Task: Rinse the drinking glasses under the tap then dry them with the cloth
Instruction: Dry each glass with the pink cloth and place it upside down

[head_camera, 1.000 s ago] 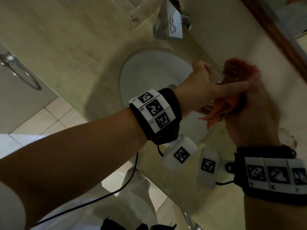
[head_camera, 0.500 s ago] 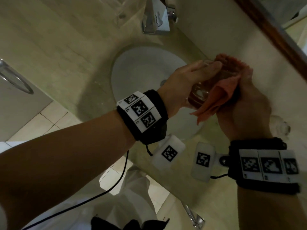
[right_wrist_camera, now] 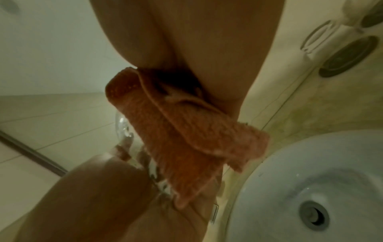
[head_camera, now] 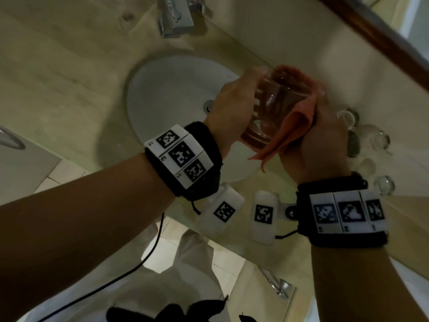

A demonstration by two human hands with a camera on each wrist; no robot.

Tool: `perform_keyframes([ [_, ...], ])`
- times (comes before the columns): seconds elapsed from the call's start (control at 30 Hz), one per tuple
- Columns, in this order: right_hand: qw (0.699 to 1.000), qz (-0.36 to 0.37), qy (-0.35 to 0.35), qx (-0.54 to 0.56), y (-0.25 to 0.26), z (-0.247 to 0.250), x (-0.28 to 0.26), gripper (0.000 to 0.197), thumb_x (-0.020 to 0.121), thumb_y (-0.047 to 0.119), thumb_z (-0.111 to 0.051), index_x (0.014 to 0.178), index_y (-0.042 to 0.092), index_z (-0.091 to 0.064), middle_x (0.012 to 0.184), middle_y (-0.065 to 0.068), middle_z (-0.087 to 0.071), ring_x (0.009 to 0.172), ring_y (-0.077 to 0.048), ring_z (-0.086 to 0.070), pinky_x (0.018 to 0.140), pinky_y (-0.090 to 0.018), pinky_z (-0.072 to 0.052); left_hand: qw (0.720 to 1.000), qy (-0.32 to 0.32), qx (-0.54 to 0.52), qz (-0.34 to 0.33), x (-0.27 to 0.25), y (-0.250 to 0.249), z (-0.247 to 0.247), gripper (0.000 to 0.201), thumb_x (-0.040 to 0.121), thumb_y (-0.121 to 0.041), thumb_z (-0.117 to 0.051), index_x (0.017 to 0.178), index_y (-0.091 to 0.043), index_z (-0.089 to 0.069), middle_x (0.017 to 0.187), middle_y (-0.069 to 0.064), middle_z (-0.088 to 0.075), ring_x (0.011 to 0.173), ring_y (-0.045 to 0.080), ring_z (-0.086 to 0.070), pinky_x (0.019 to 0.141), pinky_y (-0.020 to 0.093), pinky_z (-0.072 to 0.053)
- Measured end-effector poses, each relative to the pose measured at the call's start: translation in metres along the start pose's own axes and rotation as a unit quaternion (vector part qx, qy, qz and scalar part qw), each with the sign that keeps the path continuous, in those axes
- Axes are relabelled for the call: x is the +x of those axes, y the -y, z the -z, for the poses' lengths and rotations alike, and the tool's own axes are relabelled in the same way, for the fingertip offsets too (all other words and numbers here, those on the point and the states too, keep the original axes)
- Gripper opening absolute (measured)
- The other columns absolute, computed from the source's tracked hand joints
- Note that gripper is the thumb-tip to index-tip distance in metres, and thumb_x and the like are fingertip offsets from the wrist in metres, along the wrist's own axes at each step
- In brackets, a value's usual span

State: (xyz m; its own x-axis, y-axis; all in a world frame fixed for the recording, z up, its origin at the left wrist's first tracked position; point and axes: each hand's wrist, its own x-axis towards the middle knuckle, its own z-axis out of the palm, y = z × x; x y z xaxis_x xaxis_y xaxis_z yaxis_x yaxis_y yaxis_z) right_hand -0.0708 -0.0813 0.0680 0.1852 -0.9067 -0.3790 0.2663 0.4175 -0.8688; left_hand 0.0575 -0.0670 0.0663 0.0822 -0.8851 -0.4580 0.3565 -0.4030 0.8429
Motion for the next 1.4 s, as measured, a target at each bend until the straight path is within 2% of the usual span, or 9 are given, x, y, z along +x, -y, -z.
perform_keyframes([
  [0.13, 1.0, -0.005, -0.015, 0.021, -0.003, 0.004, -0.003, 0.056, 0.109, 0.041, -0.022, 0.141, 0.006, -0.051, 0.125, -0.02, -0.068, 0.117, -0.038, -0.065, 0.096, -0.058, -0.054, 0.998, 0.035, 0.041, -0.008, -0.001, 0.009, -0.005, 0.058, 0.101, -0.06, -0.03, 0.122, -0.019, -0.065, 0.108, 0.001, -0.074, 0.098, 0.016, -0.072, 0.089, 0.038, -0.057],
  [0.2, 0.999, 0.003, -0.033, 0.018, -0.004, 0.008, -0.005, 0.052, 0.109, 0.039, -0.027, 0.132, 0.004, -0.059, 0.116, -0.017, -0.071, 0.113, -0.035, -0.067, 0.101, -0.058, -0.051, 0.996, 0.079, 0.034, -0.034, -0.004, 0.015, -0.005, 0.051, 0.099, -0.055, -0.042, 0.135, -0.019, -0.046, 0.112, 0.003, -0.07, 0.097, 0.016, -0.072, 0.08, 0.038, -0.059],
  [0.3, 0.999, 0.015, -0.043, 0.005, -0.004, 0.014, -0.01, 0.046, 0.109, 0.036, -0.029, 0.121, 0.006, -0.063, 0.102, -0.01, -0.075, 0.106, -0.028, -0.071, 0.1, -0.048, -0.054, 0.993, 0.102, 0.047, -0.045, -0.004, 0.021, -0.005, 0.055, 0.087, -0.042, -0.072, 0.122, -0.021, -0.035, 0.111, 0.016, -0.062, 0.078, 0.017, -0.07, 0.064, 0.034, -0.059],
  [0.47, 0.997, 0.014, -0.051, 0.05, -0.001, 0.027, -0.014, 0.054, 0.109, 0.037, -0.026, 0.133, 0.0, -0.057, 0.115, -0.016, -0.073, 0.116, -0.033, -0.067, 0.097, -0.045, -0.056, 0.989, 0.125, 0.068, -0.033, -0.004, 0.021, -0.013, 0.031, 0.09, -0.04, -0.068, 0.094, -0.018, -0.046, 0.096, 0.007, -0.064, 0.069, 0.014, -0.068, 0.061, 0.033, -0.057],
  [0.7, 0.996, 0.031, -0.066, 0.049, -0.001, 0.049, -0.009, 0.054, 0.111, 0.034, -0.023, 0.137, -0.002, -0.053, 0.123, -0.021, -0.069, 0.118, -0.038, -0.064, 0.104, -0.055, -0.05, 0.984, 0.164, 0.068, 0.014, 0.003, 0.029, -0.026, 0.041, 0.098, -0.048, -0.05, 0.125, -0.021, -0.065, 0.104, -0.002, -0.073, 0.093, 0.017, -0.072, 0.071, 0.038, -0.06],
  [0.83, 0.995, 0.045, -0.081, 0.026, -0.004, 0.052, -0.006, 0.044, 0.11, 0.035, -0.026, 0.122, 0.014, -0.063, 0.118, -0.011, -0.07, 0.111, -0.029, -0.067, 0.103, -0.051, -0.051, 0.994, 0.077, 0.071, 0.016, 0.009, 0.025, -0.035, 0.039, 0.102, -0.048, -0.044, 0.126, -0.021, -0.058, 0.067, -0.012, -0.069, 0.06, 0.009, -0.066, 0.057, 0.03, -0.053],
  [0.93, 0.994, 0.065, -0.09, 0.013, -0.002, 0.052, -0.003, 0.04, 0.109, 0.033, -0.028, 0.119, 0.016, -0.064, 0.119, -0.007, -0.07, 0.11, -0.024, -0.067, 0.104, -0.049, -0.05, 0.994, 0.078, 0.072, -0.008, 0.008, 0.023, -0.041, 0.034, 0.103, -0.046, -0.043, 0.114, -0.015, -0.052, 0.063, -0.007, -0.068, 0.05, 0.01, -0.06, 0.052, 0.026, -0.051],
  [1.17, 0.991, 0.041, -0.104, 0.07, 0.01, 0.061, 0.001, 0.054, 0.11, 0.038, -0.022, 0.139, 0.004, -0.053, 0.13, -0.018, -0.066, 0.119, -0.032, -0.065, 0.103, -0.046, -0.052, 0.984, 0.102, 0.138, -0.052, 0.013, 0.015, -0.049, 0.058, 0.062, -0.049, -0.08, 0.107, -0.018, -0.059, 0.102, -0.001, -0.063, 0.056, 0.017, -0.067, 0.056, 0.035, -0.054],
  [1.4, 0.989, 0.046, -0.077, 0.119, 0.011, 0.065, 0.002, 0.057, 0.104, 0.045, -0.033, 0.139, 0.004, -0.053, 0.128, -0.025, -0.063, 0.117, -0.047, -0.06, 0.101, -0.066, -0.046, 0.979, 0.192, 0.066, 0.0, 0.021, 0.019, -0.041, 0.03, 0.088, -0.036, -0.061, 0.108, -0.014, -0.07, 0.097, 0.005, -0.072, 0.088, 0.027, -0.07, 0.076, 0.048, -0.057],
])
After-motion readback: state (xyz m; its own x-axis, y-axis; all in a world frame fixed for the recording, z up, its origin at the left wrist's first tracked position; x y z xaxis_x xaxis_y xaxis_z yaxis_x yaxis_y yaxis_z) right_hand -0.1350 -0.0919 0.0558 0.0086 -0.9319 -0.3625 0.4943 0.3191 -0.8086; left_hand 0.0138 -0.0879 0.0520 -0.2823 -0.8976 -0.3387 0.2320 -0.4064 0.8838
